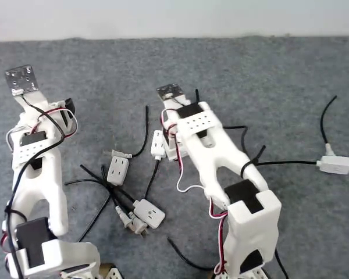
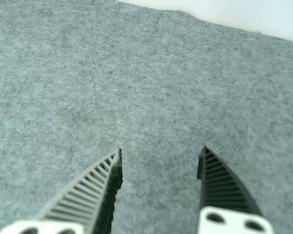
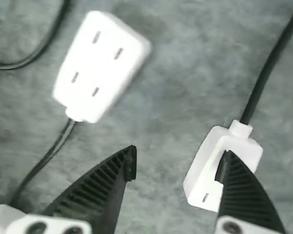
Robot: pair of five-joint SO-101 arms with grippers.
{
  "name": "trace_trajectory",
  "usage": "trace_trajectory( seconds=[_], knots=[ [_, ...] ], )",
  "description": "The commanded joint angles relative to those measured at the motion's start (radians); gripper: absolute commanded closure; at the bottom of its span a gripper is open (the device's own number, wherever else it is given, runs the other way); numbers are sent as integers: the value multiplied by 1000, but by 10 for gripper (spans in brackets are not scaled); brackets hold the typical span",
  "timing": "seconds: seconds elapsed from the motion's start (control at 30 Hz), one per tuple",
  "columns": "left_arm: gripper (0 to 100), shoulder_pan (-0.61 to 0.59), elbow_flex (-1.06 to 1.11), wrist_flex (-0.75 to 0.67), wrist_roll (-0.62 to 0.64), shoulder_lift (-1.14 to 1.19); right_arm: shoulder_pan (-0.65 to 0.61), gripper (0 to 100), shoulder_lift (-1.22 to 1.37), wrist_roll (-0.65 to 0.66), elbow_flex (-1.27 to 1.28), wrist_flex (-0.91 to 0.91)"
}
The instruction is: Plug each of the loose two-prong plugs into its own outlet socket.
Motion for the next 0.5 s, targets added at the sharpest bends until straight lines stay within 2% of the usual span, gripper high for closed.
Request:
trace_trajectory(
  seconds=[0.0, 0.23, 0.47],
  knots=[
    [754, 2, -15, -25, 5, -14, 45, 713, -19, -11, 8, 19],
    [754, 2, -15, -25, 5, -14, 82, 713, -19, -11, 5, 19],
    [754, 2, -15, -25, 5, -14, 223, 713, -18, 5, 11, 21]
  ],
)
